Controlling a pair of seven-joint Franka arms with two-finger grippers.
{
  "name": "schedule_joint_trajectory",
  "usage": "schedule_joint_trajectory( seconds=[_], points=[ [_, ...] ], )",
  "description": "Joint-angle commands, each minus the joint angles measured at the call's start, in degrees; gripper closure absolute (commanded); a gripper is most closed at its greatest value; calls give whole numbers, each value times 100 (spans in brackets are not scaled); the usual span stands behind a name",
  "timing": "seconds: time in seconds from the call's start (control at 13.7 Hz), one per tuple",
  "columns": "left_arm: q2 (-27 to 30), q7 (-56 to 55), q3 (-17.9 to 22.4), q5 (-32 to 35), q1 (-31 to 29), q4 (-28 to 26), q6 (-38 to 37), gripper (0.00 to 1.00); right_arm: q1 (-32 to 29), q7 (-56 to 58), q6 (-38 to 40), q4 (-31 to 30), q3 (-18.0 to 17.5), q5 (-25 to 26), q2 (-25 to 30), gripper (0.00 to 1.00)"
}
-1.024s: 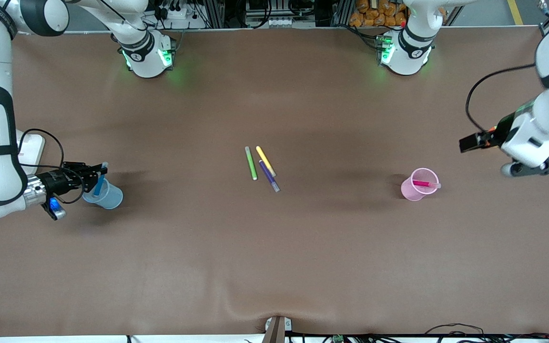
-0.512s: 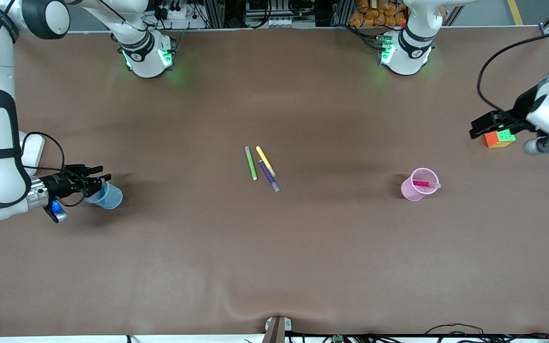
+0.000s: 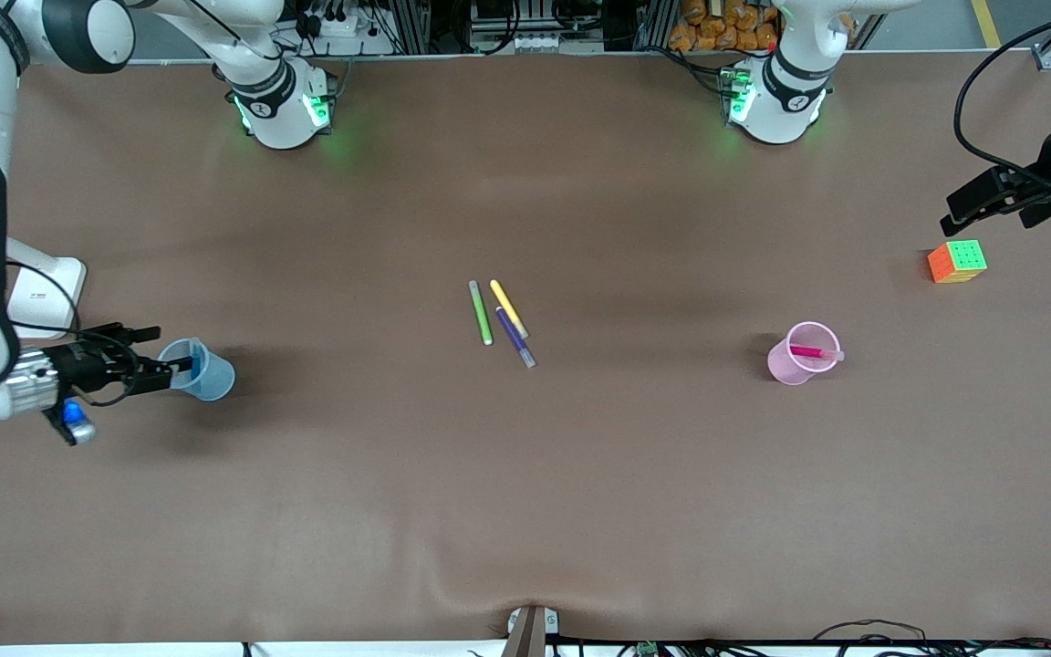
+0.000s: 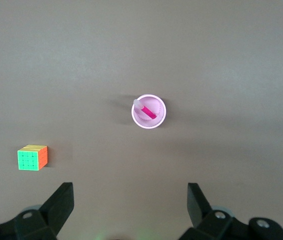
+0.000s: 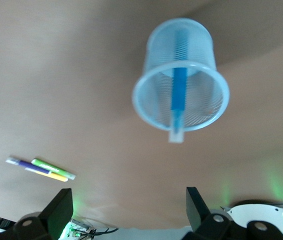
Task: Place pink and blue markers in matching cups
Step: 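Release the blue marker into the blue cup with the right gripper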
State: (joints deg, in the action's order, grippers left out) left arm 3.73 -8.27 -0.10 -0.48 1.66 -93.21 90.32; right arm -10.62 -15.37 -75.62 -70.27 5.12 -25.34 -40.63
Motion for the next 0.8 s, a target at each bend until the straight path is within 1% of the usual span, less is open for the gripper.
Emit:
schedule_joint_trajectory(
  seconds=[0.0, 0.15, 0.22, 0.29, 0.37, 0.51, 0.59, 0.66, 0.73],
  points=[
    [58, 80, 72, -101, 45, -56, -50, 0, 77, 7, 355, 802, -3, 89, 20, 0],
    [58, 71, 54, -101, 36, -65, -50, 0, 69, 25, 425, 1040, -11, 196, 90, 0],
    [58, 80, 46, -101, 36, -83, -50, 0, 52, 60, 513, 1146, -20, 204, 212, 0],
    [49, 80, 37, -101, 36, -100, -50, 0, 130, 60, 635, 1216, -3, 326, 422, 0],
    [32, 80, 37, -101, 36, -109, -50, 0, 313, 69, 671, 1226, -20, 736, 755, 0],
    [14, 80, 28, -93, 45, -100, -50, 0, 831, 69, 681, 1226, -11, 1641, 1222, 0],
    [-12, 63, 28, -92, 45, -83, -50, 0, 1016, 86, 698, 1217, -20, 1950, 1398, 0],
    [-21, 63, 28, -92, 45, -74, -50, 0, 1105, 95, 750, 1217, -20, 1988, 1513, 0],
    [-12, 89, 19, -92, 62, -74, -58, 0, 1063, 165, 864, 1217, -46, 1945, 1680, 0]
  ],
)
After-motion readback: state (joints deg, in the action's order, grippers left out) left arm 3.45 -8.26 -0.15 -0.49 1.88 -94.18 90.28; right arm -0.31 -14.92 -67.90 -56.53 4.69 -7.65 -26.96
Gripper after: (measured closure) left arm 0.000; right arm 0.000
